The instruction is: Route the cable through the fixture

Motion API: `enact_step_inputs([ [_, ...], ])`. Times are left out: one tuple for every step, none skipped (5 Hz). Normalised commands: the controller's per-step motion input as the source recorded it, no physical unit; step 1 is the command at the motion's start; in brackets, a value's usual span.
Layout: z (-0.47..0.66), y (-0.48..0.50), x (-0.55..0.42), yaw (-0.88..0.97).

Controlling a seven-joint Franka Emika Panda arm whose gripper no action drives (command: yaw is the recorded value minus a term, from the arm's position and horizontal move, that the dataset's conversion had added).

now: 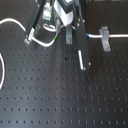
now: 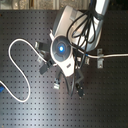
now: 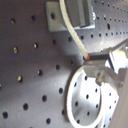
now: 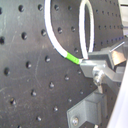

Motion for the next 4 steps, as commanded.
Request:
enact_step_inputs([
  [0.00, -0.021, -0.032, 0.00],
  [0.00, -0.053, 0.170, 0.00],
  [-0.33, -0.126, 0.336, 0.09],
  [-0.35, -0.204, 0.162, 0.19],
])
